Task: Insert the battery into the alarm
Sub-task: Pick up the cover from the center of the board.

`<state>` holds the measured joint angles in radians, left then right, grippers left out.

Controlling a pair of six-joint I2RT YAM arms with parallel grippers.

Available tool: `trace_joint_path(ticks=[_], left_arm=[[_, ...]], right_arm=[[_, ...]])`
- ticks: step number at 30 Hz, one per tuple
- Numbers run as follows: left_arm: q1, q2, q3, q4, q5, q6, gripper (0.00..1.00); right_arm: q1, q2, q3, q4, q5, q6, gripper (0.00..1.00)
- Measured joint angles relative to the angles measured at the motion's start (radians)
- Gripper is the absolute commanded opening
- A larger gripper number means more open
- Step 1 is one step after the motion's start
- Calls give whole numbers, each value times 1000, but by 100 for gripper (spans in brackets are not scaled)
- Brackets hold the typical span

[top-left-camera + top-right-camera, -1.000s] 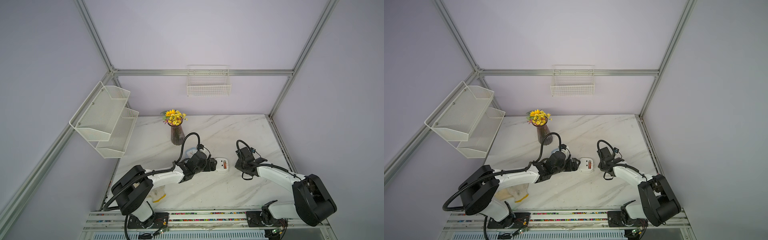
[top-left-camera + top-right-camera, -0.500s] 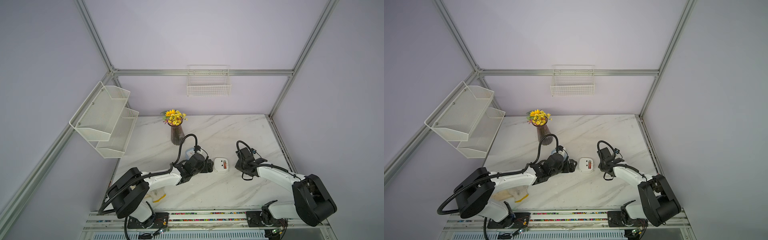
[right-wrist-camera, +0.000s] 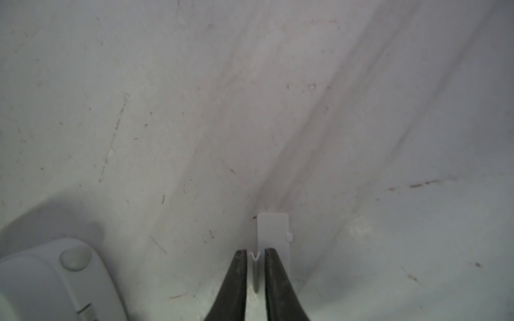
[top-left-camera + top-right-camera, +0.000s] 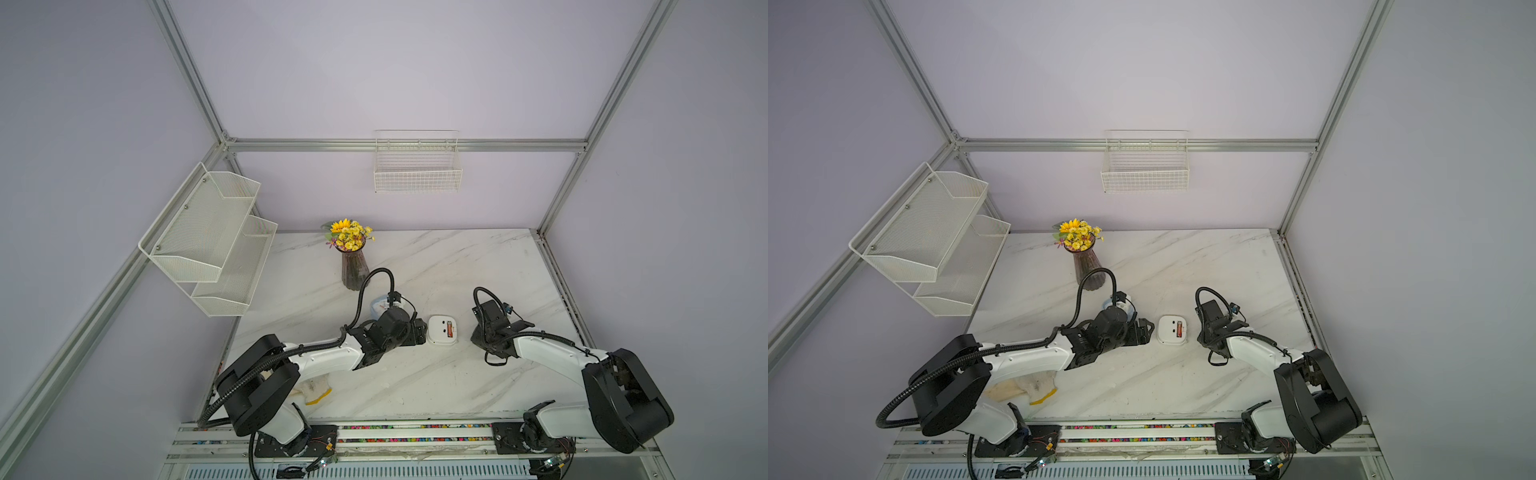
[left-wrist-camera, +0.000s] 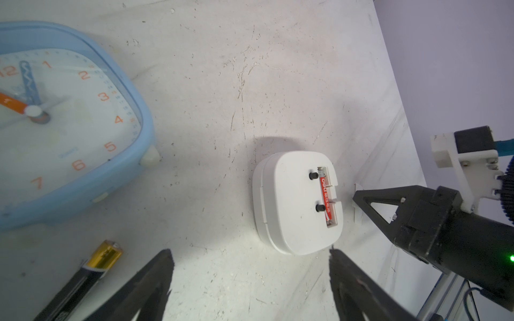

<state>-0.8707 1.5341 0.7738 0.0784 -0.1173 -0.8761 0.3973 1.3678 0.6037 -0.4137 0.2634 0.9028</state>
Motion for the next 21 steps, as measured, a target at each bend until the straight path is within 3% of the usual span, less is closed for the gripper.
trace_joint_path(ticks=[8, 12, 16, 21], left_arm=[[0, 9, -2, 12, 2, -4, 87], [0, 9, -3, 12, 2, -3, 87], [0, 8, -4, 12, 0, -3, 87], [0, -19, -18, 14, -3, 5, 85]], right_arm=[[3, 0, -1, 3, -12, 1, 10], [3, -3, -3, 15, -18, 2, 0], [3, -15, -6, 26, -42, 1, 0], [4, -124, -5, 50, -162, 10, 0]])
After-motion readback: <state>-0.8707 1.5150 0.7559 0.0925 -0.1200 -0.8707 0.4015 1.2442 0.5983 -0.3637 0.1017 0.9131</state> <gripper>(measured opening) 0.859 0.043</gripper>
